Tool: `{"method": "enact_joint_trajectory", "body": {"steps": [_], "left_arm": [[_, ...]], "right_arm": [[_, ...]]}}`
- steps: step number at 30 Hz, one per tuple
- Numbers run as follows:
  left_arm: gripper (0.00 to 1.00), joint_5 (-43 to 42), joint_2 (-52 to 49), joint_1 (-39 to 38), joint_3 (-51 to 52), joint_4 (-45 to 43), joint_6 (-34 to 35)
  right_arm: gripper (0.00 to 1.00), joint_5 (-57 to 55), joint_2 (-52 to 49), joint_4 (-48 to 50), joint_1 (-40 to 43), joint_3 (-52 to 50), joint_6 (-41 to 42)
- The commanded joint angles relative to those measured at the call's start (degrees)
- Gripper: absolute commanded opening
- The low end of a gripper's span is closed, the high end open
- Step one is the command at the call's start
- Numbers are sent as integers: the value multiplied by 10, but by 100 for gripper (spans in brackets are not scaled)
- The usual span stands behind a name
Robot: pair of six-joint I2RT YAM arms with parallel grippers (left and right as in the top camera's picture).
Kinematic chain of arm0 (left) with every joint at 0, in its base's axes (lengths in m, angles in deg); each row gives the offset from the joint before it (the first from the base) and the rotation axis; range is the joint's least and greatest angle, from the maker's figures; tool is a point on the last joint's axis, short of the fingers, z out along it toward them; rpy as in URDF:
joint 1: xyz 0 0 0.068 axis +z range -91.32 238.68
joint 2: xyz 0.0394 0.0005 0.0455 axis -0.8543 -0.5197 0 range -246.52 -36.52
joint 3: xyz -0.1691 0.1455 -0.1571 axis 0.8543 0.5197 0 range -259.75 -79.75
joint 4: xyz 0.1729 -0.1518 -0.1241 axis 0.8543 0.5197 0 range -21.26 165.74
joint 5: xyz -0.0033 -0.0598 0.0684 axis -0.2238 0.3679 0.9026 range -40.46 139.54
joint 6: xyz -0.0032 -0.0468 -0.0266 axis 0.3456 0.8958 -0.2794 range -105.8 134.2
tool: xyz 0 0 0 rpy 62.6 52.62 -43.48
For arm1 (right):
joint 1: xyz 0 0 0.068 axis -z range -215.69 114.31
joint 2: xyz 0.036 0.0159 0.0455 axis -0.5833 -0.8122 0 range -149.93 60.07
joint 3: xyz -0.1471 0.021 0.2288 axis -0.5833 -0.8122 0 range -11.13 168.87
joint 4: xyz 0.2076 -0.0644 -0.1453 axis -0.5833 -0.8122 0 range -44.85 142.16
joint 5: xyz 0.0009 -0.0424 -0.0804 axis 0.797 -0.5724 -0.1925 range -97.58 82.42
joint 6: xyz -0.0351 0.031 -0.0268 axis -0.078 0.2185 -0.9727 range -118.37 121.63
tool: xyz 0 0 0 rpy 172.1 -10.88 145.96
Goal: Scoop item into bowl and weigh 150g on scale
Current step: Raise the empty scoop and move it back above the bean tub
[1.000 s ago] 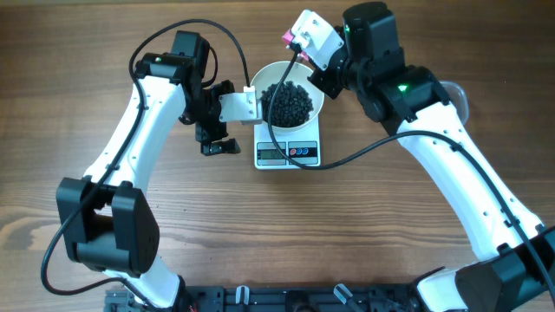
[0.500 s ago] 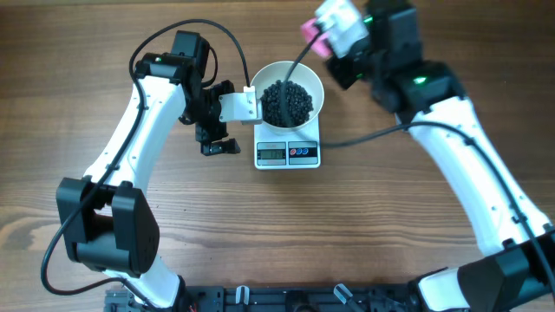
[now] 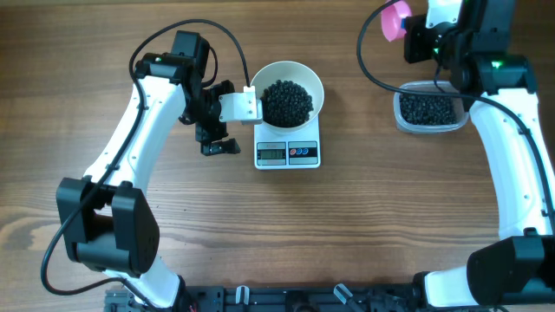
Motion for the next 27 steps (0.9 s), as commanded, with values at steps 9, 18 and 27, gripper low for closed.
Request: {"method": "enact_joint_trajectory", "body": {"steps": [9, 18, 27], "left_arm": [[100, -15, -1, 3, 5, 0, -11], [100, -15, -1, 3, 5, 0, -11], [100, -15, -1, 3, 5, 0, -11]], "right_arm": [[4, -8, -18, 5, 0, 4, -7], [4, -15, -24, 22, 0, 4, -3], [4, -17, -24, 42, 0, 4, 89]]}}
